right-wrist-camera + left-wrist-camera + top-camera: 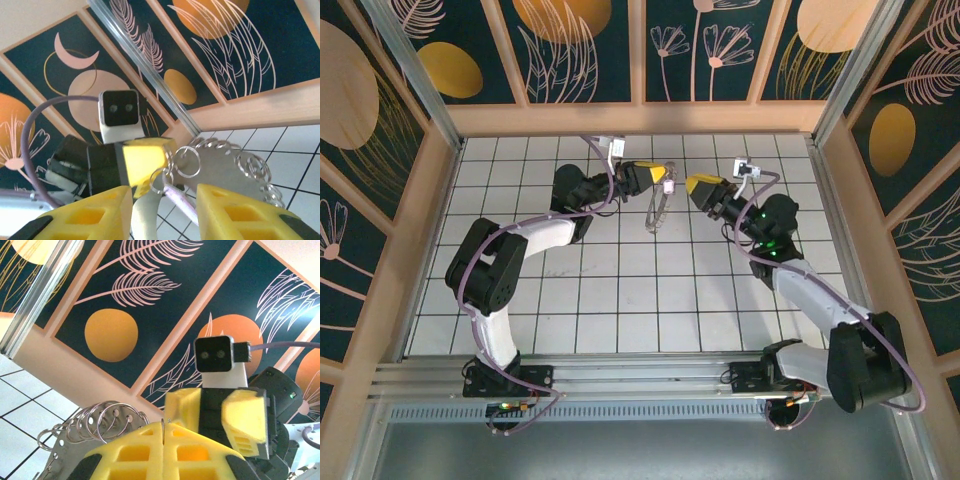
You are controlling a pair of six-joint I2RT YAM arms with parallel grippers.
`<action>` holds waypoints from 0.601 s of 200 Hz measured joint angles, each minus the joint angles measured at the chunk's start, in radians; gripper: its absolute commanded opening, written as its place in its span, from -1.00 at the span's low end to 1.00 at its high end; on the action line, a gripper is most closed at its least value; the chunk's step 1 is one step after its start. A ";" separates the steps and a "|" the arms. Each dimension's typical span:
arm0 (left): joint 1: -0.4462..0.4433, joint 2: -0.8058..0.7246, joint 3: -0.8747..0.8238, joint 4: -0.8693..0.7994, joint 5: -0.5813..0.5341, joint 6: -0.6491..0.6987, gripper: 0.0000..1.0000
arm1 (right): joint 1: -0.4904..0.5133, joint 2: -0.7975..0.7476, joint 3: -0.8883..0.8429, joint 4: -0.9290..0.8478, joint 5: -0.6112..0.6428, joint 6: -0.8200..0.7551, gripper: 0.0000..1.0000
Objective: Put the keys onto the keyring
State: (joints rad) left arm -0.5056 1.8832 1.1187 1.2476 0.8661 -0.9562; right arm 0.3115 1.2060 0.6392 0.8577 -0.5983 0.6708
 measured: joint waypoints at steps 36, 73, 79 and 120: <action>-0.005 0.000 -0.001 0.000 -0.011 0.000 -1.00 | 0.016 0.116 0.035 0.100 0.008 0.075 -0.26; -0.005 0.000 -0.001 -0.001 -0.011 0.000 -1.00 | 0.052 0.187 0.048 0.169 0.016 0.125 -0.35; -0.005 0.000 -0.001 -0.001 -0.011 0.000 -1.00 | 0.056 0.192 0.048 0.176 0.016 0.129 -0.37; -0.005 0.000 -0.001 -0.002 -0.011 0.000 -1.00 | 0.067 0.207 0.064 0.203 0.019 0.144 -0.41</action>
State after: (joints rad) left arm -0.5110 1.8832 1.1179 1.2461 0.8547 -0.9558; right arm 0.3782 1.4132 0.7033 1.0611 -0.5789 0.8146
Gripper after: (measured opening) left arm 0.050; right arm 0.298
